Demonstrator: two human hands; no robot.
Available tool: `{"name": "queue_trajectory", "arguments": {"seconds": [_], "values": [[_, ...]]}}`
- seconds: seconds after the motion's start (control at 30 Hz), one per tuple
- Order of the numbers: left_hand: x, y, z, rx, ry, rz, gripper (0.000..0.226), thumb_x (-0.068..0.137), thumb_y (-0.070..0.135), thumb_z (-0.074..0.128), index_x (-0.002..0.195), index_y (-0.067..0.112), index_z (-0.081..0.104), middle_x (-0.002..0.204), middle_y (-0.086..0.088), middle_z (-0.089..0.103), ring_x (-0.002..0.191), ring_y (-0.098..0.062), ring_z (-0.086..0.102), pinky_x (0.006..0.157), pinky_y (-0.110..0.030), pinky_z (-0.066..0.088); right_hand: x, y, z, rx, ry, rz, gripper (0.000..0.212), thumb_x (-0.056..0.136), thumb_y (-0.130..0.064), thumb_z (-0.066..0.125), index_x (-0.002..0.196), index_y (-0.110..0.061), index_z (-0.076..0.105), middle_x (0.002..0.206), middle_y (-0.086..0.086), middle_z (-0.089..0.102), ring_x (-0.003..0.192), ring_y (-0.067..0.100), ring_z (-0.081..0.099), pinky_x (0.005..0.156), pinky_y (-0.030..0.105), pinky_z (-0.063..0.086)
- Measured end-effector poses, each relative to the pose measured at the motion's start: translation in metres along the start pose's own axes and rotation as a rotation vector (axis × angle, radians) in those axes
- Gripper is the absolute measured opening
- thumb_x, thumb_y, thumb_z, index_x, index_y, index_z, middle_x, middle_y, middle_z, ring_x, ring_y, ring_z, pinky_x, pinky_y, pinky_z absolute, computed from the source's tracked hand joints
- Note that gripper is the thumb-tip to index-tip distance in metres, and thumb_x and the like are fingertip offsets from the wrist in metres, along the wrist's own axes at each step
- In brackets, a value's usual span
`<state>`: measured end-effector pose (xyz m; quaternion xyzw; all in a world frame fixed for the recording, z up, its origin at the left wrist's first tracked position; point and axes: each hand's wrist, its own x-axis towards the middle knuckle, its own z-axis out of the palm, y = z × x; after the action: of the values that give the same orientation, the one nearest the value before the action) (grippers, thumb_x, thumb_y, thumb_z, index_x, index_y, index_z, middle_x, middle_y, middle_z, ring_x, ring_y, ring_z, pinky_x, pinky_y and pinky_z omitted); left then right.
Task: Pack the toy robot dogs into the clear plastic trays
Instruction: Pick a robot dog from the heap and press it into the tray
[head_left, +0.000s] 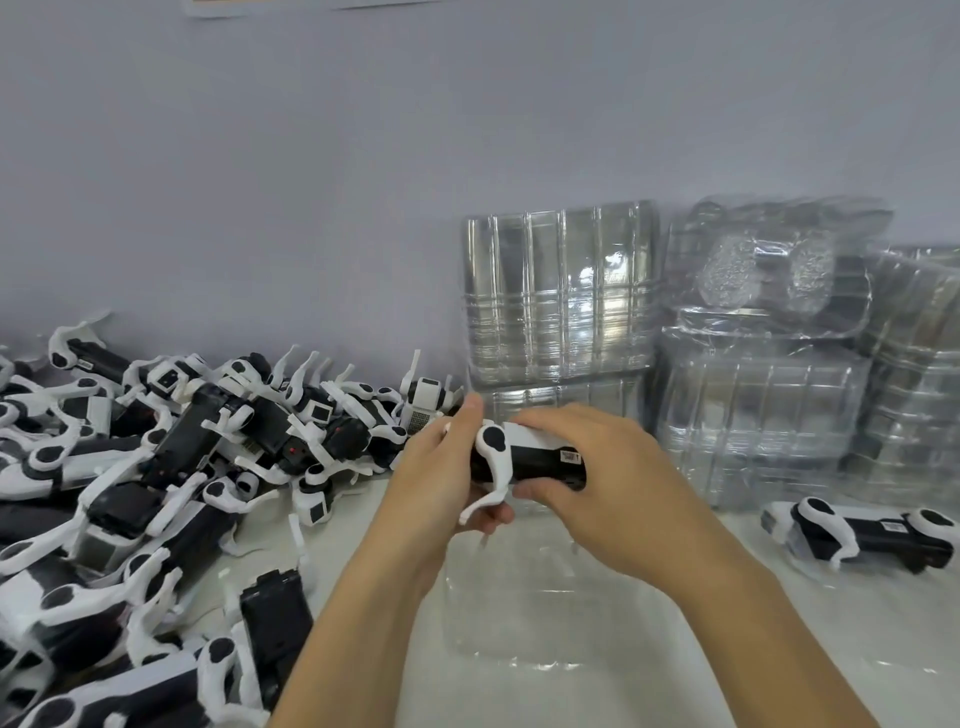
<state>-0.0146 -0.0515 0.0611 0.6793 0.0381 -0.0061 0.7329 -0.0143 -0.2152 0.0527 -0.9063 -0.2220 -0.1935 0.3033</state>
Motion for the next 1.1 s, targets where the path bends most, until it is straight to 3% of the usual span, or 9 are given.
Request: {"name": "queue_trajectory", "arguments": {"seconds": [0.1,0.23,0.27,0.37,0.5,0.63,0.77,0.97,1.1], "values": [[0.0,0.0,0.001,0.057,0.066,-0.009,0.052,0.102,0.057,0.039,0.095,0.014,0.067,0.064,-0.006,0.072,0.048,-0.024,0.064,0.043,-0.027,0.049,0.0,0.005,0.0,-0.042,0.037,0.034,0.034,0.085,-0.037,0.074,0.114,-0.043,0.058,0.097,-0.022,0.061,0.092,0.004,0.055,0.084,0.037,0.05],[0.011,-0.018,-0.015,0.39,0.328,0.234,0.025,0.097,0.043,0.052,0.08,0.029,0.065,0.064,0.003,0.066,0.048,-0.001,0.054,0.052,-0.021,0.039,-0.001,0.021,-0.008,-0.094,0.138,0.112,0.031,0.087,-0.035,0.074,0.115,-0.041,0.061,0.099,-0.019,0.063,0.095,0.012,0.054,0.086,0.039,0.048],[0.014,-0.025,-0.018,0.427,0.316,0.25,0.018,0.095,0.034,0.057,0.08,0.03,0.064,0.065,0.008,0.064,0.053,0.001,0.055,0.052,-0.015,0.037,-0.001,0.024,-0.009,-0.089,0.135,0.125,0.031,0.087,-0.035,0.074,0.115,-0.04,0.062,0.098,-0.02,0.062,0.095,0.013,0.053,0.086,0.04,0.048],[0.024,-0.05,-0.022,0.414,0.193,0.182,0.017,0.095,0.019,0.061,0.092,0.035,0.063,0.096,0.017,0.067,0.082,0.013,0.059,0.064,-0.006,0.039,-0.001,0.03,-0.006,-0.07,0.117,0.118,0.03,0.086,-0.034,0.074,0.113,-0.039,0.063,0.095,-0.022,0.058,0.094,0.013,0.052,0.087,0.039,0.046],[0.031,-0.073,-0.02,0.32,0.11,0.084,0.027,0.097,0.011,0.058,0.113,0.031,0.065,0.118,0.014,0.065,0.112,-0.003,0.059,0.086,-0.02,0.042,0.002,0.027,0.01,0.074,0.121,0.109,0.034,0.086,-0.032,0.076,0.116,-0.038,0.062,0.101,-0.028,0.057,0.099,0.005,0.054,0.089,0.03,0.044],[0.033,-0.078,-0.023,0.219,0.13,0.038,0.019,0.097,0.015,0.061,0.102,0.028,0.073,0.104,0.01,0.073,0.104,-0.009,0.065,0.082,-0.026,0.047,0.001,0.026,0.026,0.216,0.064,0.13,0.031,0.086,-0.03,0.076,0.113,-0.038,0.064,0.102,-0.023,0.063,0.097,-0.001,0.057,0.085,0.023,0.046],[0.033,-0.079,-0.022,0.175,0.134,0.01,0.016,0.099,0.018,0.06,0.101,0.025,0.073,0.105,0.001,0.074,0.104,-0.019,0.068,0.099,-0.043,0.051,-0.002,0.03,0.03,0.106,-0.064,0.154,0.023,0.085,-0.035,0.075,0.105,-0.039,0.064,0.093,-0.018,0.061,0.093,0.007,0.054,0.085,0.033,0.046],[0.034,-0.08,-0.023,0.096,0.154,-0.004,0.026,0.095,0.011,0.06,0.089,0.029,0.077,0.095,0.009,0.076,0.101,-0.017,0.069,0.091,-0.036,0.052,-0.005,0.029,0.027,0.074,-0.215,0.228,0.02,0.081,-0.029,0.079,0.092,-0.037,0.065,0.086,-0.018,0.064,0.083,0.004,0.058,0.08,0.03,0.05],[0.034,-0.08,-0.023,0.045,0.176,-0.02,0.021,0.095,0.011,0.062,0.094,0.025,0.078,0.102,0.001,0.076,0.104,-0.022,0.068,0.101,-0.045,0.051,-0.006,0.026,0.033,-0.033,-0.171,0.237,0.021,0.081,-0.031,0.076,0.098,-0.037,0.065,0.092,-0.019,0.062,0.097,0.008,0.052,0.095,0.035,0.037]]}}
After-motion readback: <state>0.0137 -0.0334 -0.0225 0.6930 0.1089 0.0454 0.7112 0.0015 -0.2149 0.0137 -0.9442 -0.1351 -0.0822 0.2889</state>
